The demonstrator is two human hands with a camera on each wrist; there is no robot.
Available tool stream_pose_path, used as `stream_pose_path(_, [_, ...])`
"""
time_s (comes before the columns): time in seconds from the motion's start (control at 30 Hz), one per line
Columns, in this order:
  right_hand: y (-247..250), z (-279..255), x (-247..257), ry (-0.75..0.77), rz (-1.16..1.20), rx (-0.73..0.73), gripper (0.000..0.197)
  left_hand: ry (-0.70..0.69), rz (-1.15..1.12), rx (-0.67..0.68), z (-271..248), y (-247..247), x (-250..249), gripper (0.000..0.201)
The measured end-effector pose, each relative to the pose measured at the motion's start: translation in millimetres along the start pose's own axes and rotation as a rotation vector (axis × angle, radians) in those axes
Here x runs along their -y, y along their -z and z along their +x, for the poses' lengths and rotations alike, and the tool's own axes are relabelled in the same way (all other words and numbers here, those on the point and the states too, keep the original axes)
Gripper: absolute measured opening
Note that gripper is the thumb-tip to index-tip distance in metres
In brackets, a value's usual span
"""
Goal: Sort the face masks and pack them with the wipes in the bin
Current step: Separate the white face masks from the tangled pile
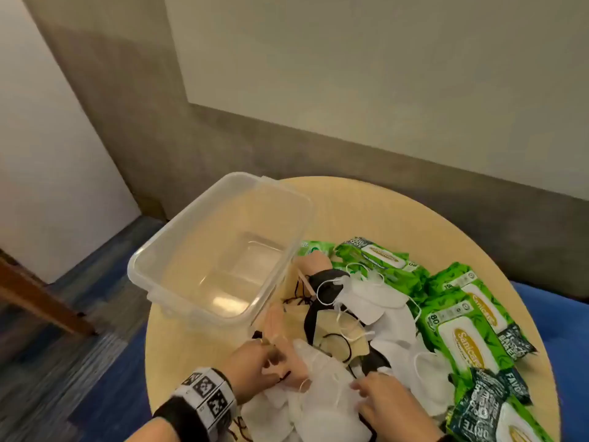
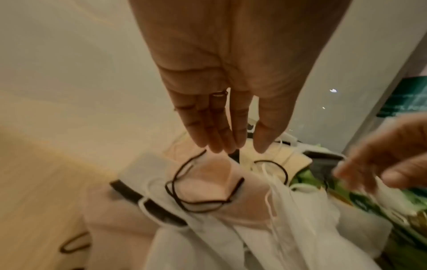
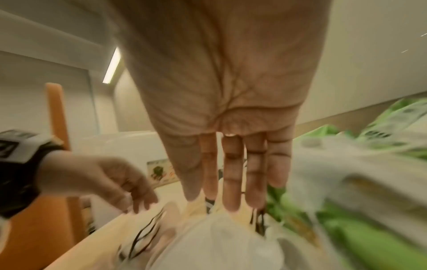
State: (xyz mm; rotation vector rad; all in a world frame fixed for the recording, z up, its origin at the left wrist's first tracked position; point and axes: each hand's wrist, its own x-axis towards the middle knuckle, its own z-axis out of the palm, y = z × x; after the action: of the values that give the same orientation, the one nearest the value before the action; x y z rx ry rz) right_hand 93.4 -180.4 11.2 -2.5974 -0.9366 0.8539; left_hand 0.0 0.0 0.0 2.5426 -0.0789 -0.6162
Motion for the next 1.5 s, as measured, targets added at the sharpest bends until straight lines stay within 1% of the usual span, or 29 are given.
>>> stream_pose_path(0.03, [-14,-21,0,-0.022,-0.073,-0.046,0.034,-0.003,0.000,0.003,5,-6,-3,0.036])
stream_pose_path(0.07, [-20,-43,6,-0.085,-0.087,-0.015,0.040,-0.001,0.013,0.011,9,-10,-7,0.039])
stream_pose_path(0.1, [-36,-71,8,-0.069,-0.080,0.029,0.045,-0.017,0.025,0.031,10,-15,-11,0.043])
stream_pose_path(0.13, [-50,-87,10,-0.096,-0.130,0.068,0.049,-0.024,0.037,0.030,13,-21,-14,0.047])
stream_pose_path(0.17, [-56,-81,10,-0.104,-0.148,0.028,0.052,-0.036,0.050,0.026,16,-27,-13,0.054])
stream_pose_path(0.23, [-60,-61,16,-0.111,-0.226,-0.063,0.060,-0.045,0.075,0.013,22,-42,-9,0.074])
stream_pose_path(0.27, [-65,-53,14,-0.114,-0.265,-0.098,0.063,-0.028,0.087,0.007,25,-45,-7,0.081])
stream_pose_path(0.3, [-66,-51,14,-0.149,-0.261,-0.119,0.066,-0.012,0.094,-0.016,27,-46,-8,0.080])
stream_pose_path(0.37, [-74,-50,6,-0.205,-0.283,-0.131,0.072,-0.018,0.152,-0.064,32,-50,-8,0.064])
stream_pose_path(0.43, [-82,-44,2,-0.220,-0.334,-0.157,0.076,-0.030,0.228,-0.081,36,-52,-7,0.044])
stream_pose_path(0.47, [-85,-41,1,-0.214,-0.344,-0.179,0.074,-0.030,0.239,-0.086,37,-52,-7,0.037])
stream_pose_path(0.5, [-88,-40,-1,-0.212,-0.338,-0.196,0.069,-0.035,0.238,-0.092,38,-52,-7,0.031])
stream_pose_path(0.57, [-93,-40,-3,-0.180,-0.321,-0.241,0.050,-0.050,0.206,-0.133,39,-50,-8,0.022])
stream_pose_path(0.67, [-97,-46,-4,-0.136,-0.260,-0.310,0.029,-0.079,0.073,-0.264,31,-47,-6,0.020])
stream_pose_path(0.73, [-99,-52,-5,-0.104,-0.197,-0.415,0.018,-0.103,-0.017,-0.392,19,-46,-1,0.021])
stream_pose_path(0.8, [-101,-61,-5,-0.104,-0.129,-0.540,0.010,-0.149,-0.078,-0.526,2,-45,1,0.022])
stream_pose_path(0.9, [-102,-77,0,-0.113,-0.033,-0.751,0.007,-0.187,-0.131,-0.645,-31,-41,2,0.023])
stream_pose_path(0.97, [-100,-91,10,-0.095,0.012,-0.858,0.009,-0.197,-0.182,-0.696,-48,-40,5,0.023])
stream_pose_path(1.07, [-96,-112,29,0.016,0.106,-0.958,0.015,-0.198,-0.276,-0.767,-65,-40,13,0.021])
stream_pose_path(1.17, [-94,-130,45,0.086,0.287,-1.040,0.027,-0.167,-0.271,-0.770,-74,-41,17,0.020])
stream_pose_path(1.2, [-94,-135,49,0.101,0.316,-1.062,0.027,-0.167,-0.255,-0.763,-75,-42,19,0.018])
stream_pose_path(1.23, [-95,-139,53,0.110,0.315,-1.070,0.030,-0.180,-0.253,-0.753,-77,-43,19,0.015])
stream_pose_path(1.27, [-95,-142,57,0.107,0.293,-1.065,0.037,-0.205,-0.280,-0.738,-77,-43,19,0.014])
stream_pose_path(1.3, [-96,-144,61,0.113,0.261,-1.055,0.046,-0.238,-0.330,-0.722,-78,-44,18,0.013])
stream_pose_path(1.33, [-98,-144,65,0.126,0.219,-1.045,0.049,-0.265,-0.396,-0.700,-80,-44,17,0.014])
stream_pose_path(1.4, [-101,-141,68,0.136,0.126,-1.061,0.043,-0.295,-0.512,-0.668,-83,-47,12,0.015])
stream_pose_path(1.43, [-102,-138,68,0.109,0.119,-1.080,0.039,-0.308,-0.571,-0.672,-83,-49,11,0.016])
stream_pose_path(1.5, [-103,-135,70,0.036,0.219,-1.080,0.032,-0.349,-0.725,-0.677,-85,-52,7,0.010])
